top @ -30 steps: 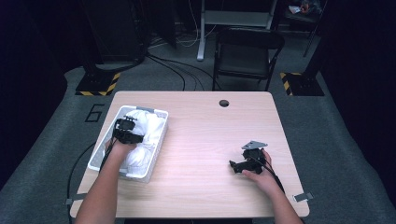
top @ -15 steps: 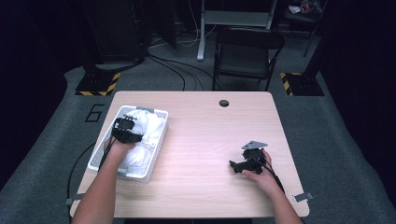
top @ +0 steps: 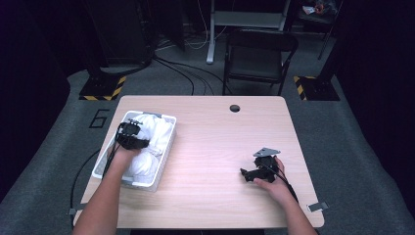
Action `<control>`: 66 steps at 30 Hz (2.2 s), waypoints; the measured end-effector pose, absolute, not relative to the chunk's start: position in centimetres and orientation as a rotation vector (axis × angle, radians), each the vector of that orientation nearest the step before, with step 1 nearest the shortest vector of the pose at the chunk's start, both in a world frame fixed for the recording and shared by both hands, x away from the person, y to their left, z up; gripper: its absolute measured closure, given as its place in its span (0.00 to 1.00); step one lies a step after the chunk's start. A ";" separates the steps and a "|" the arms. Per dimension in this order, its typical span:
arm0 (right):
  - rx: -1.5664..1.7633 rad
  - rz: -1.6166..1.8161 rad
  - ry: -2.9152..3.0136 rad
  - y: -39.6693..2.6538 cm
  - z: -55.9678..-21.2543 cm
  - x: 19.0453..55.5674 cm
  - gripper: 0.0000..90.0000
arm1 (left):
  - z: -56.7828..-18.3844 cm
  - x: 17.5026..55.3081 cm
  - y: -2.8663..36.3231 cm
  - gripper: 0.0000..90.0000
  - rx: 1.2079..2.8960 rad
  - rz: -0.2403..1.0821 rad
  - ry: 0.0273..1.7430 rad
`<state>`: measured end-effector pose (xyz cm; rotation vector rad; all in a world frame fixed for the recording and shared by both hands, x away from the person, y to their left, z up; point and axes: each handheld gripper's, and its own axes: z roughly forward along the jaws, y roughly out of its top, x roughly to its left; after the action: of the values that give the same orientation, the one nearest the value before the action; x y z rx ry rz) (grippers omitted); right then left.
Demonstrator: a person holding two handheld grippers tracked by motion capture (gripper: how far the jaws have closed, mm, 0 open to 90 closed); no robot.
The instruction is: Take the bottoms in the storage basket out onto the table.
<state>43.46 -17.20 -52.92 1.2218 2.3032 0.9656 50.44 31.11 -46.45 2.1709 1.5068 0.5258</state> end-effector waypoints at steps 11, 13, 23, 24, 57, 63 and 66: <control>1.222 0.965 2.303 -17.2 -52.9 43.5 0.00 | -45.2 50.2 30.8 0.56 2.180 0.557 1.478; 1.222 0.965 2.303 -17.2 -52.9 43.5 0.00 | -44.8 50.1 30.8 0.56 2.169 0.562 1.470; 1.223 0.964 2.303 -17.2 -52.9 43.5 0.00 | -43.4 49.4 31.2 0.56 2.109 0.582 1.440; 1.222 0.964 2.303 -17.2 -52.9 43.5 0.00 | -43.2 49.3 31.1 0.56 2.101 0.588 1.444; 1.222 0.964 2.304 -17.2 -52.9 43.5 0.00 | -36.7 48.7 30.9 0.56 2.042 0.671 1.340; 1.222 0.966 2.303 -17.2 -52.9 43.5 0.00 | -35.6 48.6 30.8 0.56 2.031 0.691 1.335; 1.222 0.966 2.303 -17.2 -52.9 43.5 0.00 | -35.3 48.6 30.8 0.56 2.027 0.690 1.335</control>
<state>43.46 -17.19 -52.92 1.2223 2.3030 0.9656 48.59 30.84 -35.26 2.0268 1.3353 0.6898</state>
